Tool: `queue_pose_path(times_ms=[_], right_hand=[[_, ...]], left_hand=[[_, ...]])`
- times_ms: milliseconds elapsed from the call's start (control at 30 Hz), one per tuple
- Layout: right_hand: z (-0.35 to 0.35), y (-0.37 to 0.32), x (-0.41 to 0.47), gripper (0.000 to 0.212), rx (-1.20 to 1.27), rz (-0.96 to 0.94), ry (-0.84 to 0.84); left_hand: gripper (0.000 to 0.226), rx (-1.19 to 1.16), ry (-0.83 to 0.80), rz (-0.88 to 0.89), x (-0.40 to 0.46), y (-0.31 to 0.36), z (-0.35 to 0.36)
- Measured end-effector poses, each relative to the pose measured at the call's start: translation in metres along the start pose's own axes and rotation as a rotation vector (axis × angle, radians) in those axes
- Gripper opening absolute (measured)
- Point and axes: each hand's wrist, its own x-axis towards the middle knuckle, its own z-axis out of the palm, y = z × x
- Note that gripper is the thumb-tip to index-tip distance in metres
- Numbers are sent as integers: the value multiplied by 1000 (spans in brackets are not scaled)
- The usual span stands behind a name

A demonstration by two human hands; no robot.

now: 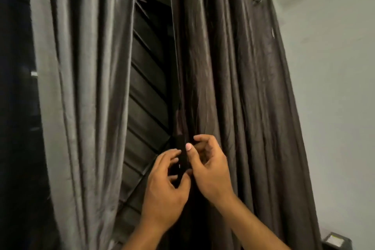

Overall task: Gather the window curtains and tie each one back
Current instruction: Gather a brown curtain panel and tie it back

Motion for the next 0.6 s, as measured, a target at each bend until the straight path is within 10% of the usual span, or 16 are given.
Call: queue_pose_path(times_ms=[167,400,600], right_hand=[[-54,25,83,29,-120,-63,109],[-114,106,200,69,-239,-20,141],[-121,159,278,116,-153,136,-46]], left_hand=[[54,79,98,47,85,-8,55],[123,112,39,-66,161,-12,132],[117,196,113,-131,212,-29,190]])
